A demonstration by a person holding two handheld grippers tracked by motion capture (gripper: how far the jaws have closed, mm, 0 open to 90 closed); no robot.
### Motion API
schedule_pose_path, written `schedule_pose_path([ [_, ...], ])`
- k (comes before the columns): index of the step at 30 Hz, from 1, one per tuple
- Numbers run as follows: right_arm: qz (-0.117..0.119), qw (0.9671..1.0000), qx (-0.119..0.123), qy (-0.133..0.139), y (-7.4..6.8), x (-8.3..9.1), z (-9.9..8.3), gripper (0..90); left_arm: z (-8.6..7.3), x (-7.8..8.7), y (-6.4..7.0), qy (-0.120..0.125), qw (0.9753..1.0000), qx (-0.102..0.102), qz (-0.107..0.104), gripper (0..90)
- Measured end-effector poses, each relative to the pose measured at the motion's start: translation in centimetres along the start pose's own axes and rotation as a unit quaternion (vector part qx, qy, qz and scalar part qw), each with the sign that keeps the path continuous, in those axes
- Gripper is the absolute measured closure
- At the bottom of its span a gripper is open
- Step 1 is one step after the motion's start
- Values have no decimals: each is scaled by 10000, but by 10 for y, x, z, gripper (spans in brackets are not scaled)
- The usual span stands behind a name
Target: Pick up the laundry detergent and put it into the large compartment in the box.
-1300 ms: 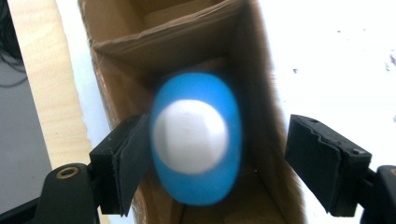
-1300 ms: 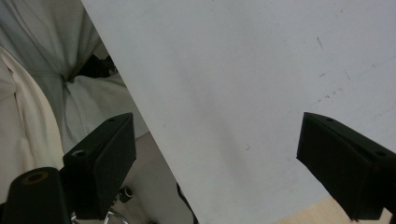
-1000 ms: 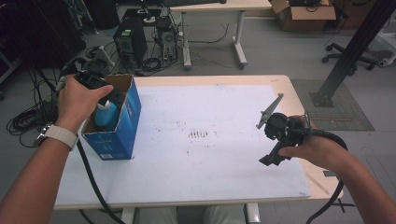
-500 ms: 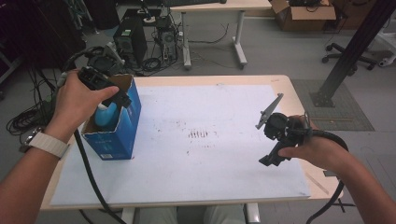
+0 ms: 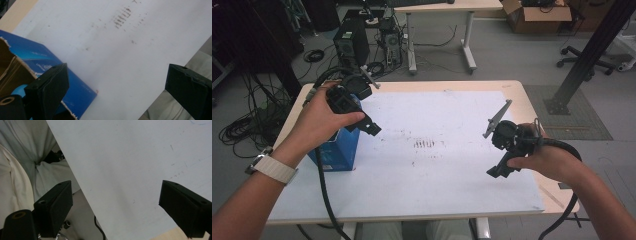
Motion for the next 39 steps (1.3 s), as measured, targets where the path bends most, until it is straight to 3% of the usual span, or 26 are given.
schedule_pose_path([
  [15, 18, 10000, 2, 7, 5, -2, 4, 118, 7, -9, 12, -34, 9995, -273, -137, 61],
  [39, 10, 10000, 36, 19, 0, 0, 5, 118, 9, -10, 16, -33, 9996, -255, -144, 64],
])
Point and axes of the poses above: each handheld gripper's, and its own axes: x roughly backward along the jaws, z roughly out of its top, y roughly to its right, the point moved 3 cm from there along -x, roughly forward along the jaws, and after that the axes turned 6 degrees about y, right-handed, at the moved point
